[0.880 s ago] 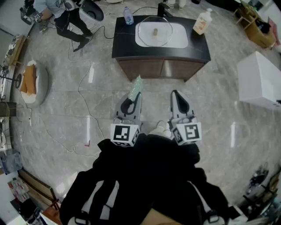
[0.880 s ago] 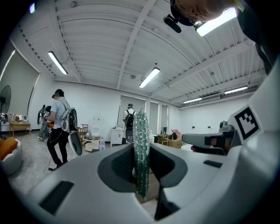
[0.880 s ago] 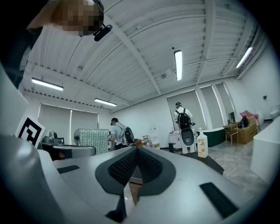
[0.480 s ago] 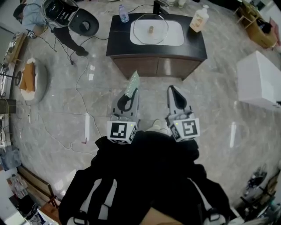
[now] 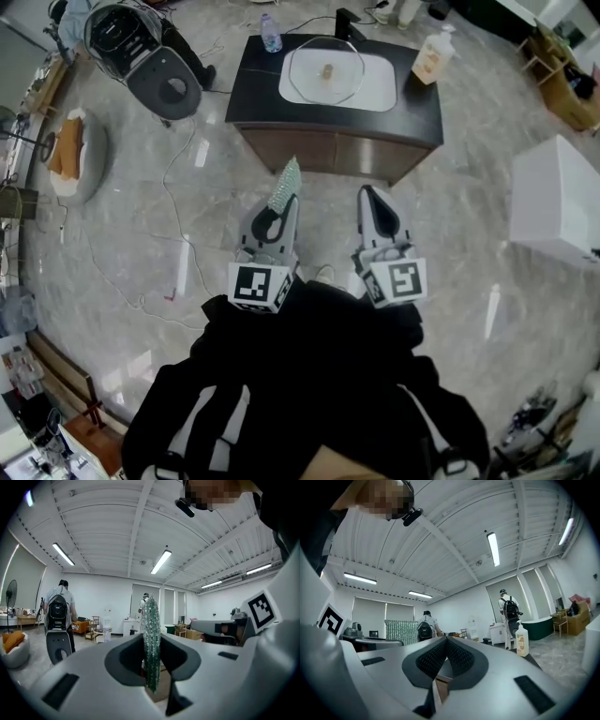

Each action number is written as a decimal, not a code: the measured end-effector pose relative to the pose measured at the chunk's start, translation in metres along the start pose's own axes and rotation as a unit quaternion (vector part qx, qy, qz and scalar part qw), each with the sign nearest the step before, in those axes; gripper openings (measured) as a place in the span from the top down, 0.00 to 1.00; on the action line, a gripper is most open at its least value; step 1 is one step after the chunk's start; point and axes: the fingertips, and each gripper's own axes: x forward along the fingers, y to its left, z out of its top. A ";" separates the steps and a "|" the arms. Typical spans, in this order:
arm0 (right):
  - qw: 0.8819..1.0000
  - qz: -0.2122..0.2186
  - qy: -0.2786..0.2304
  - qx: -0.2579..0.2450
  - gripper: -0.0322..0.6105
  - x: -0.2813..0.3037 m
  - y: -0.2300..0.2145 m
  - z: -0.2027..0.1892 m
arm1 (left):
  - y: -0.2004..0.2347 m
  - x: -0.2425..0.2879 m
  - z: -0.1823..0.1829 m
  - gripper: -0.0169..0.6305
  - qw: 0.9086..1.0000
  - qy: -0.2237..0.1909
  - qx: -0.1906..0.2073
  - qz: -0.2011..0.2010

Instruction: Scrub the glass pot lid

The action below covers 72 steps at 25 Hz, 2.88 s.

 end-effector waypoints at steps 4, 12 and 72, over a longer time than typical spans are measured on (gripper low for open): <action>1.000 0.013 -0.001 0.000 0.95 0.025 0.001 -0.002 | 0.016 0.016 0.002 0.86 1.000 0.001 -0.013 0.008; 1.000 0.007 0.010 -0.010 0.95 0.095 -0.036 -0.009 | 0.049 0.101 -0.006 0.86 1.000 -0.005 -0.019 -0.002; 0.981 -0.061 0.171 0.071 0.95 0.437 -0.261 -0.191 | 0.290 0.542 -0.225 0.86 0.949 0.283 -0.022 0.135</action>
